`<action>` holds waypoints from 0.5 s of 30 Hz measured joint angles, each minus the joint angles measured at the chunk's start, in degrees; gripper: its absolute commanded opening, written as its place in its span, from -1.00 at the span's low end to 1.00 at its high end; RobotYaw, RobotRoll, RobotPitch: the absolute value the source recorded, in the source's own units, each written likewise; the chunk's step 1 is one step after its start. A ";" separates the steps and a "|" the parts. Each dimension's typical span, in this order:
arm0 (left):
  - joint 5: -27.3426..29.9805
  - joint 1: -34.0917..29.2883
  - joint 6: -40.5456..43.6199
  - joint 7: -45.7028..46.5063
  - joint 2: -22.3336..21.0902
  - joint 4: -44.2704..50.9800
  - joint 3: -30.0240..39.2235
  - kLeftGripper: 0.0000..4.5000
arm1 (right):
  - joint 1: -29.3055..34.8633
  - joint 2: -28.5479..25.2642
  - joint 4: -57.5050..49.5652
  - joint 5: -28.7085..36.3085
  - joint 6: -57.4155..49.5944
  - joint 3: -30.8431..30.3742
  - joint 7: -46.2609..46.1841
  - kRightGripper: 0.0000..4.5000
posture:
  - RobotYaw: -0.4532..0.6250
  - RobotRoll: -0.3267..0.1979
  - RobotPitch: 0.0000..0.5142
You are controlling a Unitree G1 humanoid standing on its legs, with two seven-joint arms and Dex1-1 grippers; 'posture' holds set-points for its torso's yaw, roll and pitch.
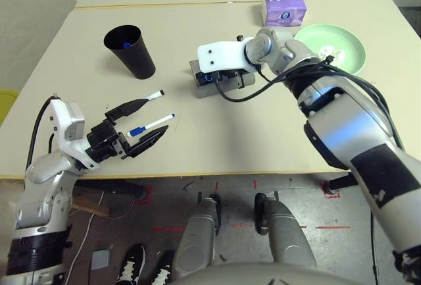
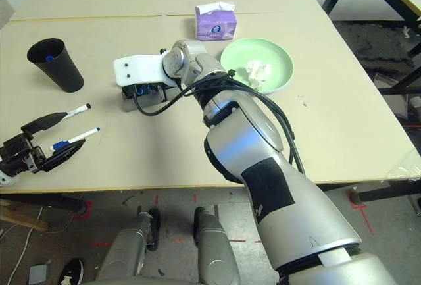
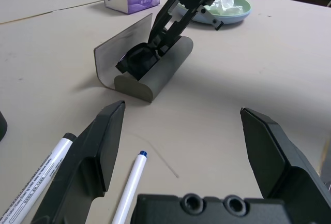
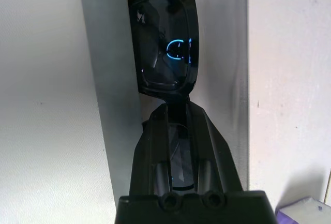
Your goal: Organize and tidy the items on the table.
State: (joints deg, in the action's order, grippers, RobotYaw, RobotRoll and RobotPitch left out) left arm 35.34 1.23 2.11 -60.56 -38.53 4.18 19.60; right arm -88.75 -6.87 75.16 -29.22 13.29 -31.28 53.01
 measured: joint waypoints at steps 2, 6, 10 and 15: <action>-0.04 0.28 -0.07 -0.23 0.08 -0.39 -0.35 1.00 | -0.49 -0.29 -0.10 0.06 -0.39 0.77 0.83 -0.90 | -0.10 0.25 -0.02; -0.25 1.29 -0.22 -0.49 0.16 -1.10 -0.70 1.00 | -0.93 -0.62 -0.12 0.20 -1.12 1.50 3.41 -0.90 | -0.12 0.25 -0.02; -1.24 2.28 -0.61 -0.86 0.20 -2.30 -0.84 1.00 | -1.65 -0.72 -0.25 0.26 -1.64 2.15 4.65 -0.45 | -0.12 0.25 -0.03; -1.39 3.12 -1.07 -1.31 0.40 -2.96 -0.90 1.00 | -2.03 -0.78 -0.39 0.26 -1.69 3.04 4.81 0.33 | -0.12 0.25 -0.03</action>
State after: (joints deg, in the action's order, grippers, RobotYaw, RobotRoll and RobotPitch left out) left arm 33.95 4.35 1.04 -61.87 -38.13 1.22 18.70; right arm -90.78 -7.65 74.76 -28.96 11.61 -28.24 57.82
